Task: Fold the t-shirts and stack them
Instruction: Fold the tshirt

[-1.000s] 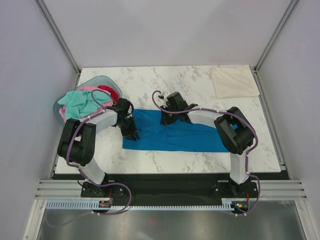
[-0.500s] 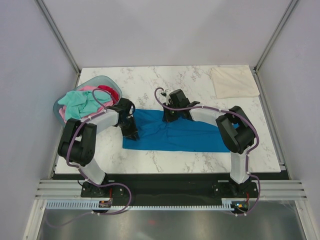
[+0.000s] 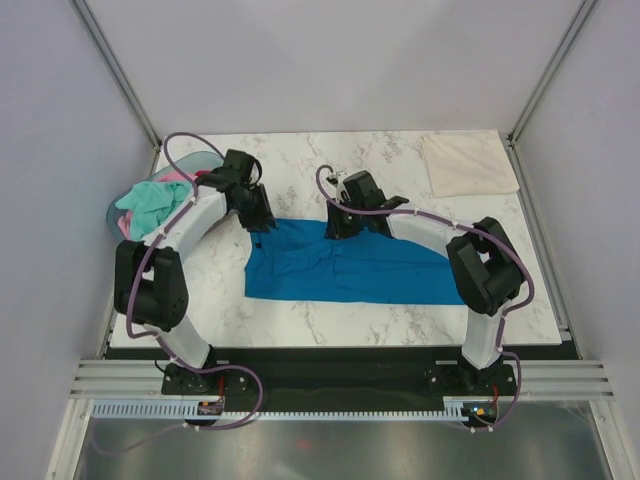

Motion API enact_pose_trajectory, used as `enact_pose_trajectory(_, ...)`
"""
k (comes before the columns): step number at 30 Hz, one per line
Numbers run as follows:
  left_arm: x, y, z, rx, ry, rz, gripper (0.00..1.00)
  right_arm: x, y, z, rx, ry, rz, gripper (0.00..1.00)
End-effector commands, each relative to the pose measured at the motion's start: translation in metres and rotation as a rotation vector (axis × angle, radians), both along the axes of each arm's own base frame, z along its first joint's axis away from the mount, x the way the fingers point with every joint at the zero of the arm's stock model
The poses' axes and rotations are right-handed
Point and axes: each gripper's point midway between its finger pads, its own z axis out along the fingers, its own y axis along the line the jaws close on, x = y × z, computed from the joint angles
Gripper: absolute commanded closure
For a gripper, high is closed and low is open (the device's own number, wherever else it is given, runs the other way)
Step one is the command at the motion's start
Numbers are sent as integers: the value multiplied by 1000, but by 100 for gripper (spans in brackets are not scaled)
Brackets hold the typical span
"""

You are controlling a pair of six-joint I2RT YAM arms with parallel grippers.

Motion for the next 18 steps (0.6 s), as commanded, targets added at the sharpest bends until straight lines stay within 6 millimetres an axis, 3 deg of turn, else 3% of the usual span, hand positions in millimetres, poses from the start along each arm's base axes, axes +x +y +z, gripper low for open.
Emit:
enact_pose_trajectory(1,27,3,0,20,-24,-45,65,-1,10,32,83,-2,-12,73)
enact_pose_trajectory(5,63,7,-11,62,-36,-57,67,-5,17,23,106,20,0,74)
enact_pose_trajectory(8,74,20,-34,148,-7,-26,68,-6,19,9,113,43,-6,74)
enact_pose_trajectory(14,48,49,-82,294,147,35,69,-6,4,-31,23,74,-47,74)
enact_pose_trajectory(18,53,47,-69,284,123,37,70,-2,0,-33,-10,66,-71,74)
